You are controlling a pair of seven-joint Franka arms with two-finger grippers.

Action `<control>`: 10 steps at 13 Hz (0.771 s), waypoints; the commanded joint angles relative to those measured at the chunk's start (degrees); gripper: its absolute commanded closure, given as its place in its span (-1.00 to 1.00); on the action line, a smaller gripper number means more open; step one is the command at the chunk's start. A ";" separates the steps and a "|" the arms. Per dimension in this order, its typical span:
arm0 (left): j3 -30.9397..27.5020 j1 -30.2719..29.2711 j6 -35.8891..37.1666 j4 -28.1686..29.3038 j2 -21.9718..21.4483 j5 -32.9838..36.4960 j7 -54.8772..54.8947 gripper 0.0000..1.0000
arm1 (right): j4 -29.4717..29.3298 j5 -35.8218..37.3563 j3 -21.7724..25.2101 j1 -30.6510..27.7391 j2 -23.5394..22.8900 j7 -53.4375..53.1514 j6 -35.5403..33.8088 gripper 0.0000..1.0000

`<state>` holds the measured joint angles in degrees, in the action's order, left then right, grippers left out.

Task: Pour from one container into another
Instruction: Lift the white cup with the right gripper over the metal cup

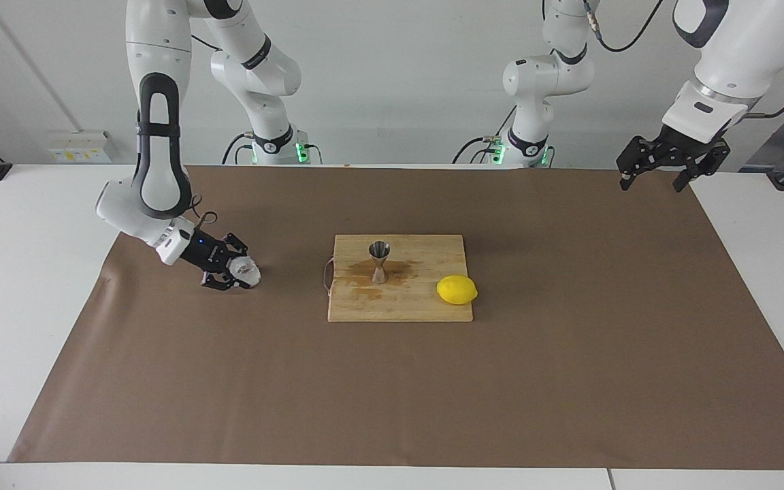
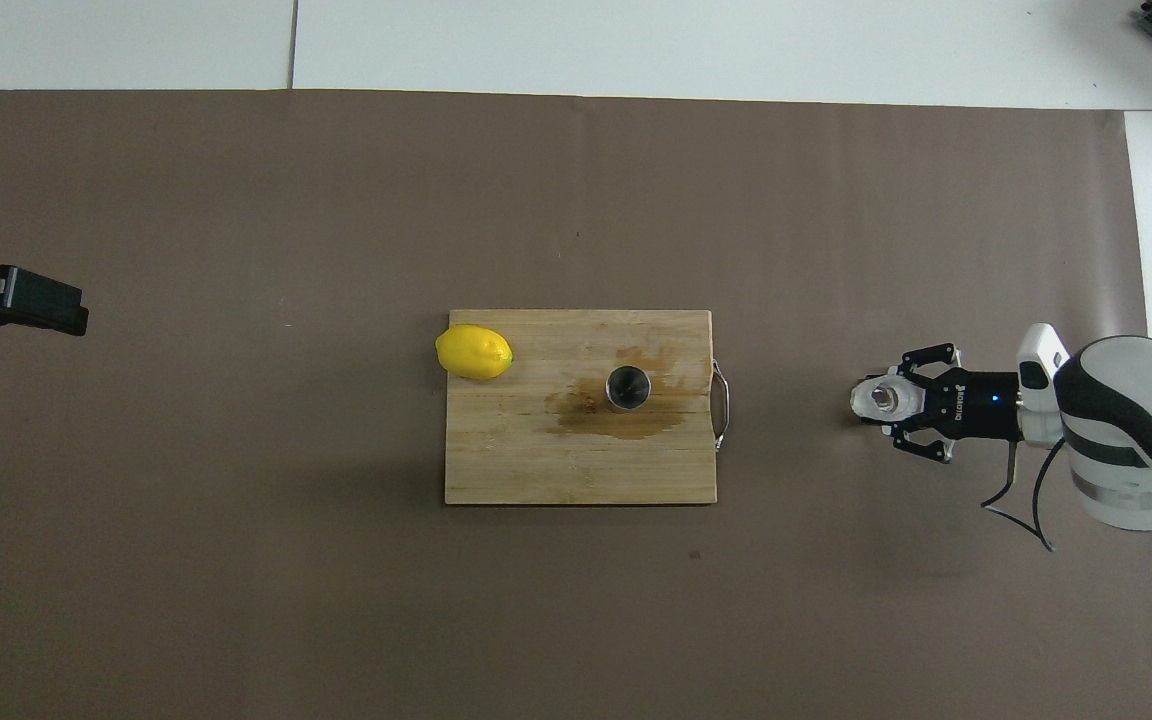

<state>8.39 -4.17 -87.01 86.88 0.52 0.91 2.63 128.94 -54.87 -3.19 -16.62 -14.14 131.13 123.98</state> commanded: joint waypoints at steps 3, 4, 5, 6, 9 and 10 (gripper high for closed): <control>-3.00 2.14 -2.98 5.41 -2.98 -1.61 0.09 -1.00 | -0.53 -1.47 -0.76 3.77 3.05 -4.28 2.57 1.00; -5.46 4.06 -3.34 5.41 -2.98 -2.40 0.09 -1.00 | -0.71 -1.38 -0.76 5.61 4.11 -6.56 3.63 1.00; -6.27 4.26 -3.25 5.24 -2.98 -2.49 0.79 -1.00 | -1.32 -1.12 -0.85 7.72 4.99 -9.02 4.77 1.00; -6.28 3.91 -3.08 4.80 -2.98 -2.41 1.06 -1.00 | -1.85 -0.68 -0.85 9.48 5.52 -11.48 5.83 1.00; -5.49 2.95 -2.29 3.74 -2.89 -2.14 1.32 -1.00 | -4.13 2.38 -0.94 15.37 5.79 -17.81 9.16 1.00; -4.36 1.98 -2.29 3.65 -2.89 -2.05 1.85 -1.00 | -5.10 4.40 -0.85 17.30 5.79 -20.36 10.22 1.00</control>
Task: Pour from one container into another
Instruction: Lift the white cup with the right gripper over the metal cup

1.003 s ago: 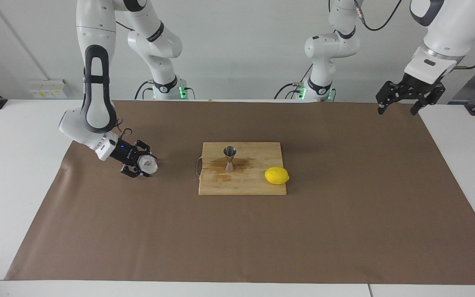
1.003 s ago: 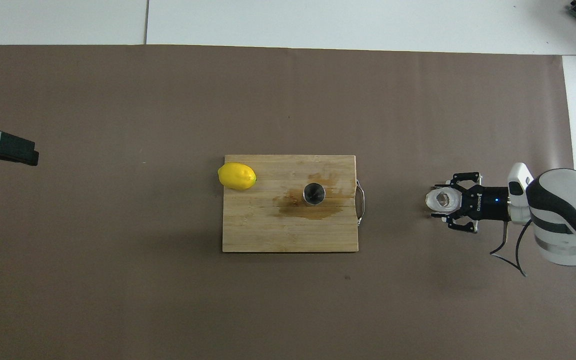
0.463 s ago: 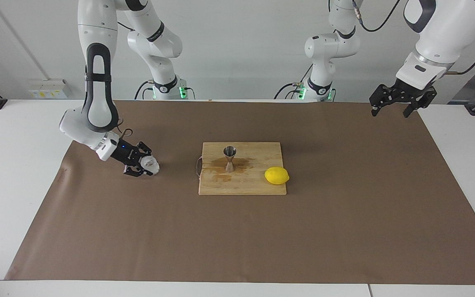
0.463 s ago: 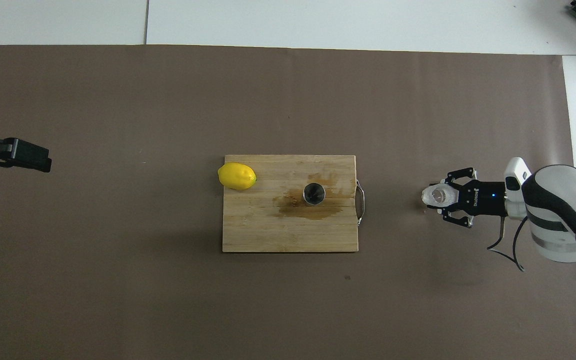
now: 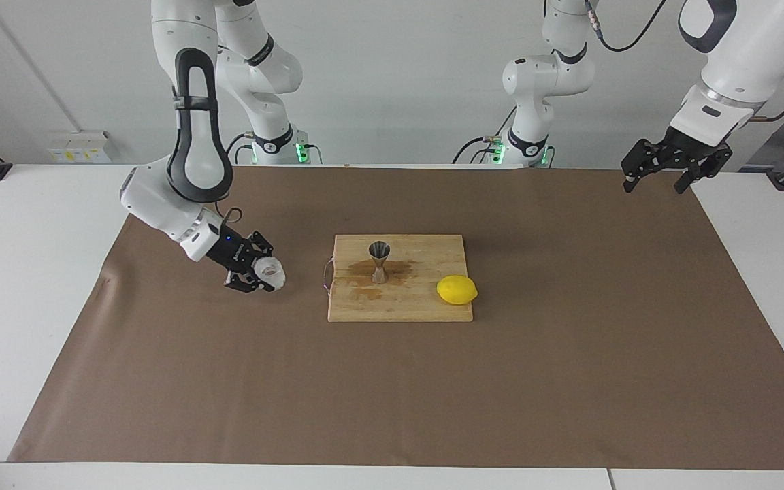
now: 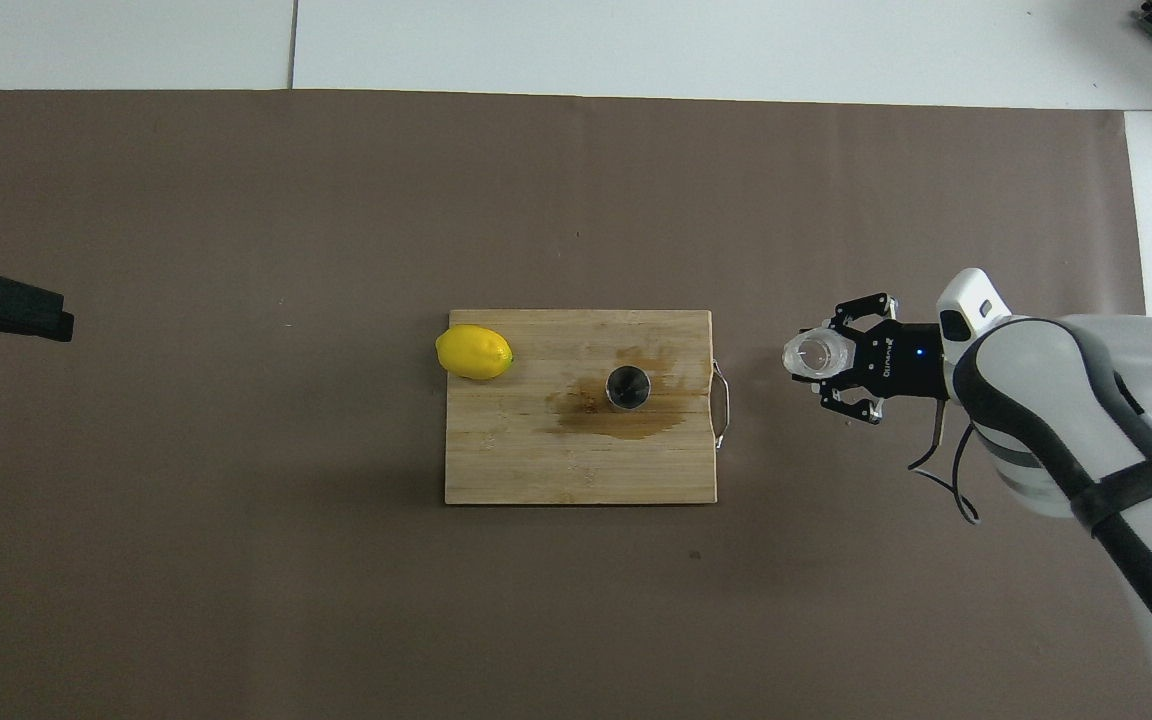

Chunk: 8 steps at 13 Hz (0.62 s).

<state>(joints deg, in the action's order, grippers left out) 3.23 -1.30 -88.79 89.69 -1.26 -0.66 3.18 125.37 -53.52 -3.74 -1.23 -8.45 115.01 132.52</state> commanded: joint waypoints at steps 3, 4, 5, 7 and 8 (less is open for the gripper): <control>1.86 -1.95 2.38 -1.62 -0.42 0.75 4.37 -1.00 | -5.03 13.23 -0.30 6.05 0.02 -15.04 1.86 1.00; 1.86 -1.96 1.96 -1.45 -0.41 0.49 4.12 -1.00 | -6.09 16.14 -0.39 6.85 0.02 -18.48 1.86 1.00; 1.78 -1.96 1.52 -1.45 -0.24 0.31 3.94 -1.00 | -6.54 17.74 -0.39 8.33 0.02 -21.03 1.86 1.00; 1.86 -1.61 1.52 -1.19 -0.15 0.13 3.85 -1.00 | -7.59 20.55 -0.39 10.10 -0.07 -25.08 1.78 1.00; 1.86 -1.60 1.87 -1.28 0.02 0.05 3.50 -1.00 | -7.94 22.65 -0.39 10.89 0.01 -27.19 1.86 1.00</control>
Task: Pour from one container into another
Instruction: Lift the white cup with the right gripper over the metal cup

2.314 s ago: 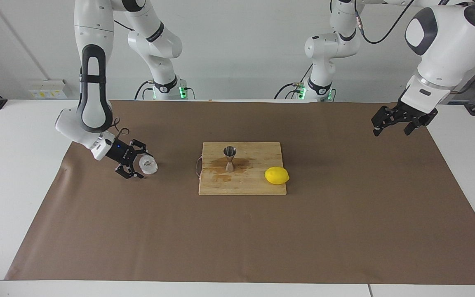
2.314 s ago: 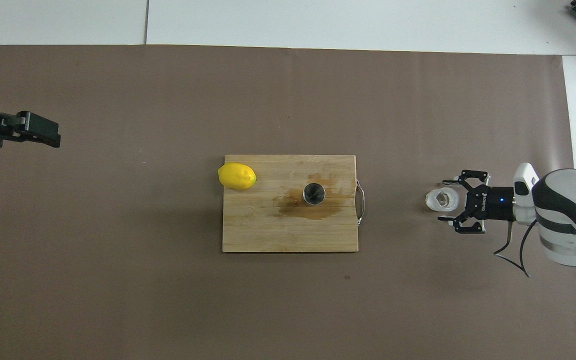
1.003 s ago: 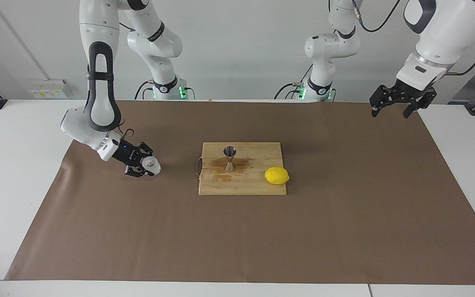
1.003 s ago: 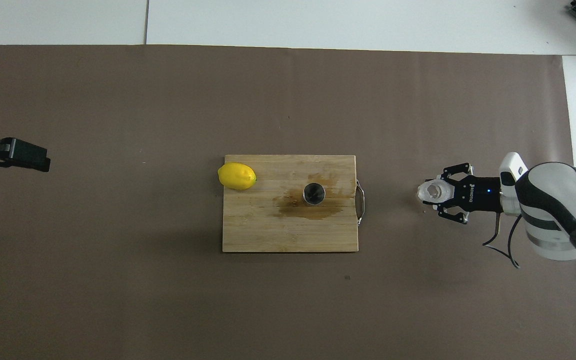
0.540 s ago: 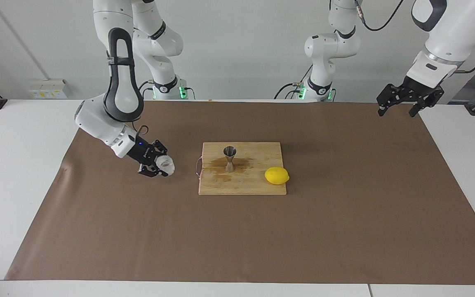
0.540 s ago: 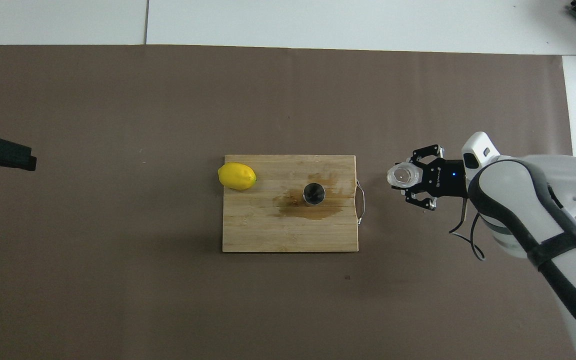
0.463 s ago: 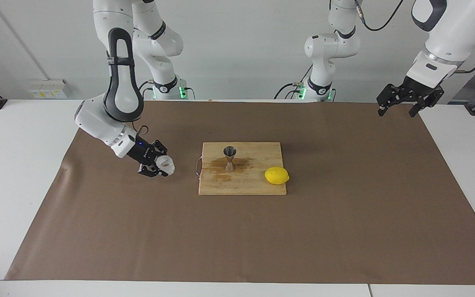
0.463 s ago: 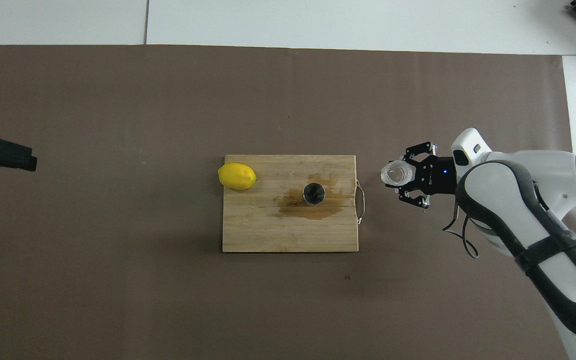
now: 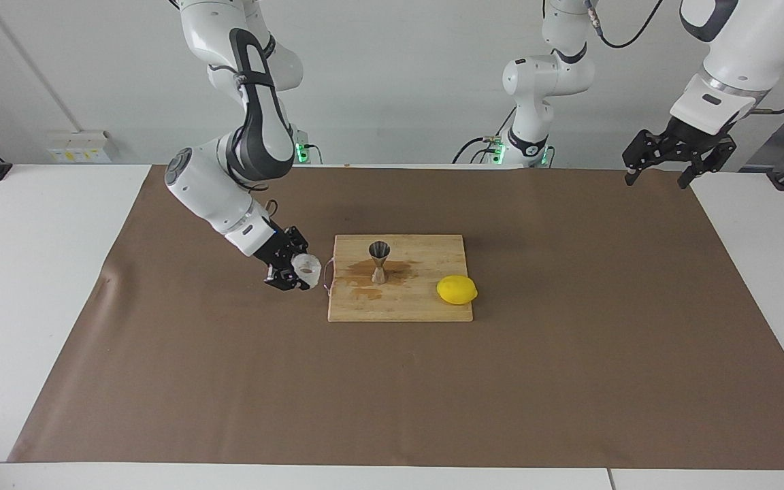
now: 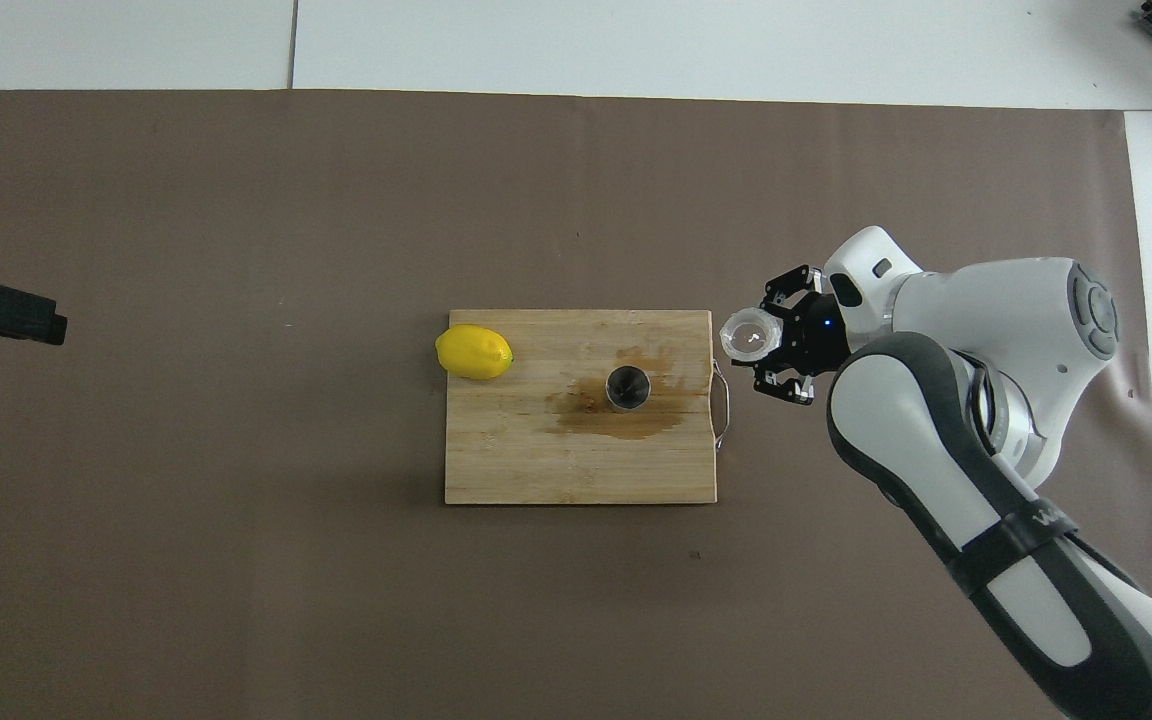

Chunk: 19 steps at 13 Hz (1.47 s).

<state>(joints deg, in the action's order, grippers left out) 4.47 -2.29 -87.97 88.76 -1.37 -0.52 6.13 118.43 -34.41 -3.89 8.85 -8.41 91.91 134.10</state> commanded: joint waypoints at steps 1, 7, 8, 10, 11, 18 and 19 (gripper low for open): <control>0.54 -0.53 1.39 -0.26 0.14 -0.01 0.38 -1.00 | -1.70 6.34 -0.24 1.95 -0.11 -6.46 0.20 1.00; 0.54 -0.70 1.48 -0.43 0.40 -0.01 0.46 -1.00 | -3.20 19.19 -0.33 7.67 0.07 -17.29 -0.42 1.00; 0.53 -0.70 1.48 -0.43 0.40 -0.01 0.46 -1.00 | -3.29 20.16 -0.24 8.98 0.07 -18.25 -0.59 1.00; 0.53 -0.70 1.57 -0.43 0.40 -0.01 0.46 -1.00 | -3.29 22.79 -0.33 9.95 0.41 -20.89 -1.55 1.00; 0.53 -0.70 1.57 -0.34 0.49 -0.01 0.46 -1.00 | -3.38 24.72 -0.33 10.92 0.68 -22.81 -1.82 1.00; 0.53 -0.79 1.48 -0.34 0.66 -0.01 0.46 -1.00 | -5.83 35.62 -0.42 13.55 0.94 -26.60 -6.82 1.00; 0.53 -0.79 1.48 -0.26 0.75 -0.01 0.46 -1.00 | -6.10 38.25 -0.42 14.35 0.94 -27.83 -7.79 1.00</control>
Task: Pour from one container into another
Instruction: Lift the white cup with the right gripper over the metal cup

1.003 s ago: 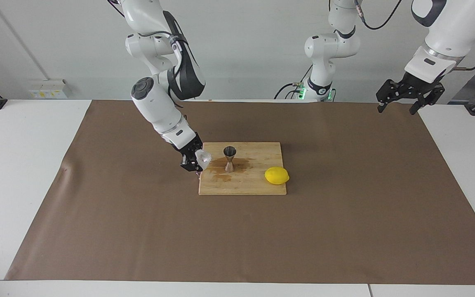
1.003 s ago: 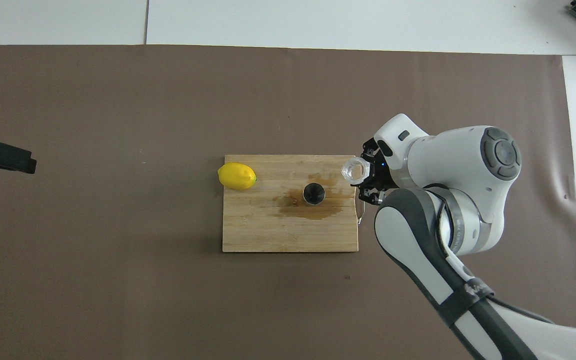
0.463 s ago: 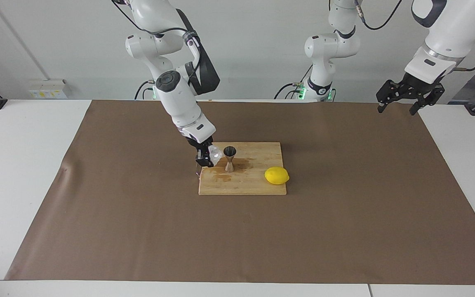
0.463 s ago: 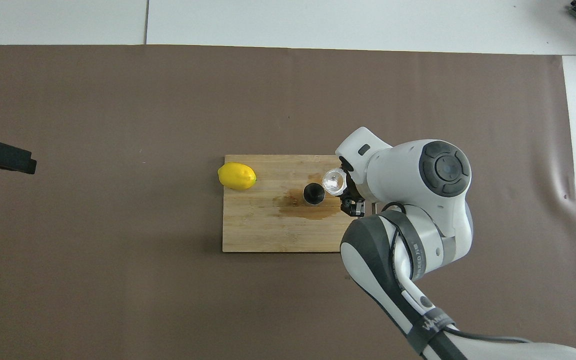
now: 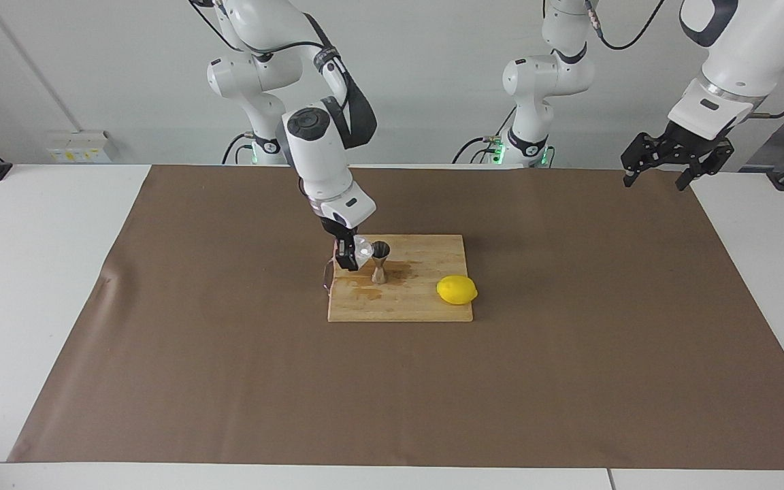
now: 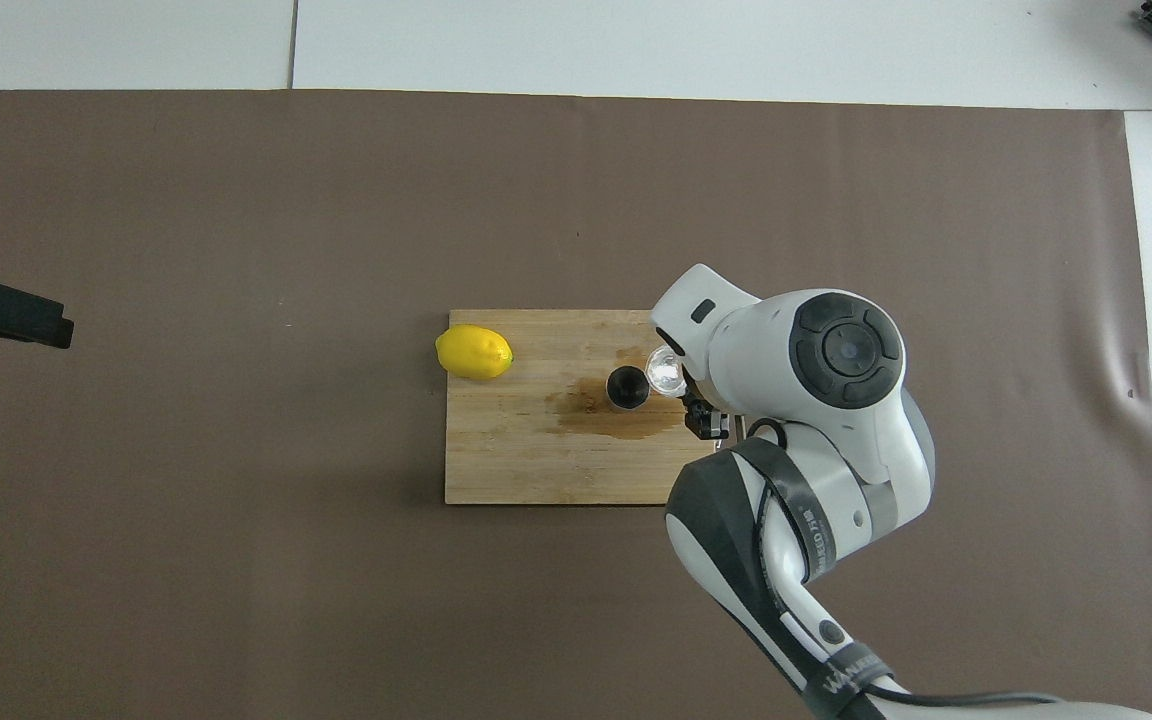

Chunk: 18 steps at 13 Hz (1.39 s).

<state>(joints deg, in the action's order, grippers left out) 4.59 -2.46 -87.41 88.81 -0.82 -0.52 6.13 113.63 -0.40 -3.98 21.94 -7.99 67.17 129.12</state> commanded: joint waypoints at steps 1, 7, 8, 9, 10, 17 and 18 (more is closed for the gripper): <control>0.42 -0.61 0.93 -0.30 0.21 -0.01 0.46 -1.00 | -1.31 6.10 -0.32 1.87 0.61 -3.97 -2.99 1.00; 0.42 -0.61 0.93 -0.22 0.21 -0.01 0.46 -1.00 | -1.66 15.75 -0.32 5.30 0.87 -11.88 -3.88 1.00; 0.42 -0.61 0.93 -0.21 0.30 -0.01 0.46 -1.00 | -1.66 17.17 -0.32 5.21 0.96 -11.89 -3.79 1.00; 0.42 -0.61 0.93 -0.13 0.30 -0.01 0.38 -1.00 | -1.66 17.45 -0.32 5.21 0.96 -11.80 -3.70 1.00; 0.42 -0.53 0.93 -0.13 0.30 -0.01 0.46 -1.00 | -1.66 17.89 -0.32 5.21 0.96 -11.80 -3.35 1.00; 0.42 -0.61 0.84 -0.04 0.38 -0.10 0.38 -1.00 | -1.31 23.33 -0.59 5.65 1.57 -11.63 -3.87 1.00; 0.42 -0.53 0.84 -0.13 0.38 -0.01 0.38 -1.00 | -1.22 24.65 -0.59 6.09 1.66 -11.54 -3.79 1.00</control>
<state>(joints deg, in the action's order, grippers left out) 4.59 -2.47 -87.29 88.87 -0.59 -0.52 6.13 112.05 21.61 -4.01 27.70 -7.50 56.44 126.44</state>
